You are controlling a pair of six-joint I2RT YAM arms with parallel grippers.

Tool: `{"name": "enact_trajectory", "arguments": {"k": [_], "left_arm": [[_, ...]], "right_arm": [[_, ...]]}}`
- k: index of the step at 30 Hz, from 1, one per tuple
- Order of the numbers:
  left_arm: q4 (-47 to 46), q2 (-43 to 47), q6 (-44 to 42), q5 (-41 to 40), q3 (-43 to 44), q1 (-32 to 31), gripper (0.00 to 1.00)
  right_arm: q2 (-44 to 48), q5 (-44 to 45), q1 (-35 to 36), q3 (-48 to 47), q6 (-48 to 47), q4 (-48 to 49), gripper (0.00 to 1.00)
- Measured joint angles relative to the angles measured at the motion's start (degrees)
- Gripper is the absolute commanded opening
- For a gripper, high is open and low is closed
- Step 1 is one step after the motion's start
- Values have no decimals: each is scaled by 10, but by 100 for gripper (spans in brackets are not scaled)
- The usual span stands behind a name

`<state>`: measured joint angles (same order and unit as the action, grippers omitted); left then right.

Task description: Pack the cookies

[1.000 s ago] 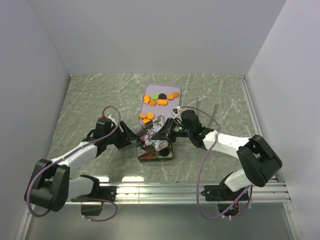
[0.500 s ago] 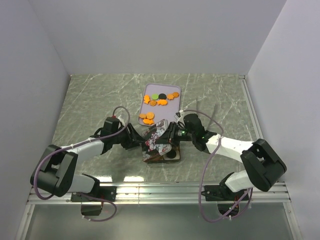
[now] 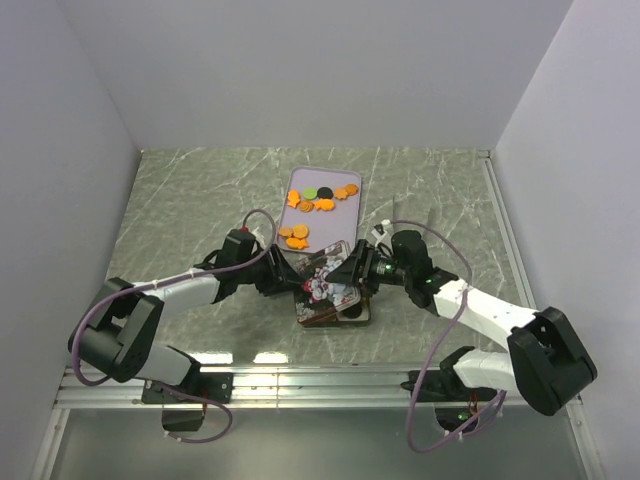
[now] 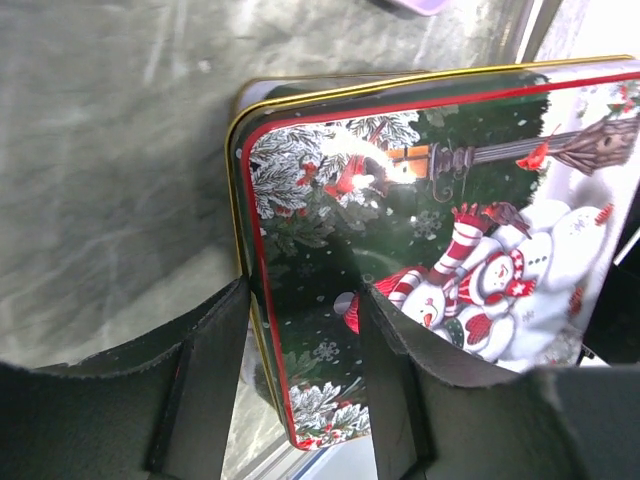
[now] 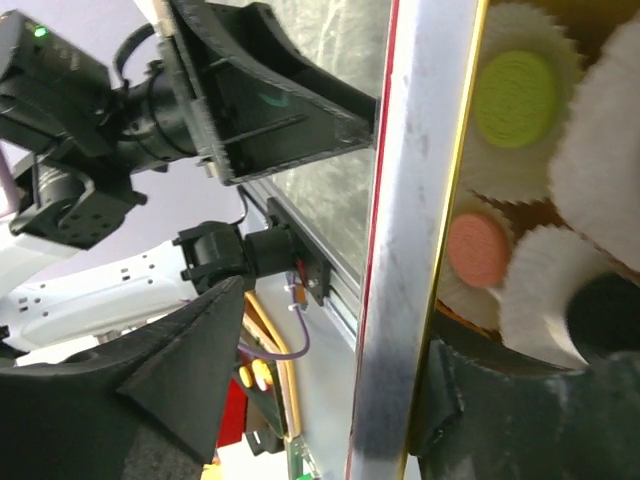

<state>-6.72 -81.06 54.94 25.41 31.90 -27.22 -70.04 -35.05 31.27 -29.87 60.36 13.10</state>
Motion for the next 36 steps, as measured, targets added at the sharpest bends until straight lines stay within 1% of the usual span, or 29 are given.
{"name": "enact_trajectory", "arguments": {"k": [3, 12, 15, 19, 23, 29, 36], "left_arm": [[6, 0, 0, -7, 13, -9, 52], [31, -8, -3, -24, 58, -35, 51], [43, -19, -6, -31, 82, -47, 51], [55, -35, -5, -42, 111, -65, 51], [61, -46, 3, -55, 131, -82, 50], [94, -68, 19, -82, 163, -109, 50], [113, -86, 39, -110, 193, -132, 48]], "right_arm": [[30, 8, -14, -2, -33, -55, 72], [129, 73, -49, -14, -157, -261, 74], [144, 96, -65, -16, -192, -317, 74], [144, 115, -91, -17, -223, -369, 74], [123, 121, -104, -37, -243, -396, 74], [73, 120, -106, -73, -262, -401, 73], [73, 122, -107, -91, -286, -424, 73]]}}
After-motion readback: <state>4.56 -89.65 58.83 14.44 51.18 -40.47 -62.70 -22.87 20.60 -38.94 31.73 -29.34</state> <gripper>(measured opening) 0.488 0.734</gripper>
